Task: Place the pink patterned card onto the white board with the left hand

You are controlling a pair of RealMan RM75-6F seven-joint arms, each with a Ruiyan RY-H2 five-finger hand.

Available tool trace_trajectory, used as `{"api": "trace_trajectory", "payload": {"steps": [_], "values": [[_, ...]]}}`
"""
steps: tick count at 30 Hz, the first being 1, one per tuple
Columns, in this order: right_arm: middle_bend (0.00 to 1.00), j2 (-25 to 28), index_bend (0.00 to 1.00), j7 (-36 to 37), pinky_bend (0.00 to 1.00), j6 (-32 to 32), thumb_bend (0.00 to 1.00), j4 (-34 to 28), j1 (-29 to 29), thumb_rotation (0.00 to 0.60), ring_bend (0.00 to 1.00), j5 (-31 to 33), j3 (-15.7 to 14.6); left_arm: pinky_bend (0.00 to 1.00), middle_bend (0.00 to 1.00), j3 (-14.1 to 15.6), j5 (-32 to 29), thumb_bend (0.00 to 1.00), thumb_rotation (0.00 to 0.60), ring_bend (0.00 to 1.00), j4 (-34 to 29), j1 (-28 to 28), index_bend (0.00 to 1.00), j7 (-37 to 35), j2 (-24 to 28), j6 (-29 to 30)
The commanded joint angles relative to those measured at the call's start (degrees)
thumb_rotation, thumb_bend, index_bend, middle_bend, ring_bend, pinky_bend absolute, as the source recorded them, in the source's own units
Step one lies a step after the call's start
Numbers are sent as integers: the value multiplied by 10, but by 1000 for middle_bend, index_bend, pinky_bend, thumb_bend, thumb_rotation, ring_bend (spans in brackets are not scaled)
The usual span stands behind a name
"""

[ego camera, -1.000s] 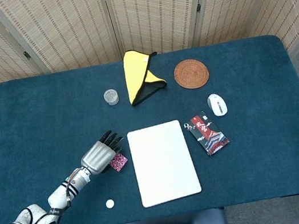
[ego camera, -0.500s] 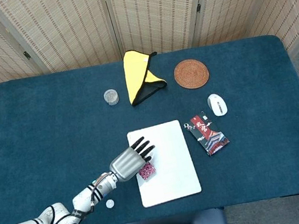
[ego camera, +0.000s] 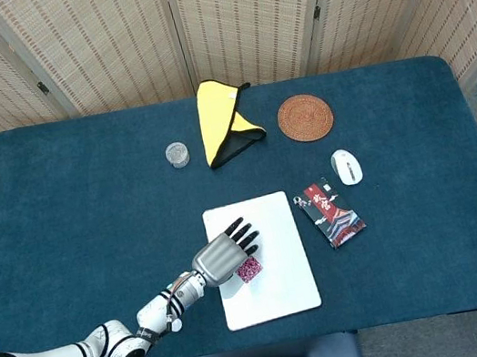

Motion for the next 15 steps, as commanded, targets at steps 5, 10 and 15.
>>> {"api": "trace_trajectory", "payload": {"steps": [5,10,15], "values": [[160,-2,97,-4,163,-3,308,-1,4,600,212,-3,1,0,111,25,16,343,600,62,-58,29,283,-4,53,45],[160,-3,97,-8,163,-5,307,-5,7,600,212,-8,0,0,110,54,50,343,600,63,-85,52,330,-28,95,76],[160,-4,97,-12,163,-6,308,-7,8,600,213,-11,-1,0,113,88,99,343,600,76,-100,78,379,-49,129,117]]}}
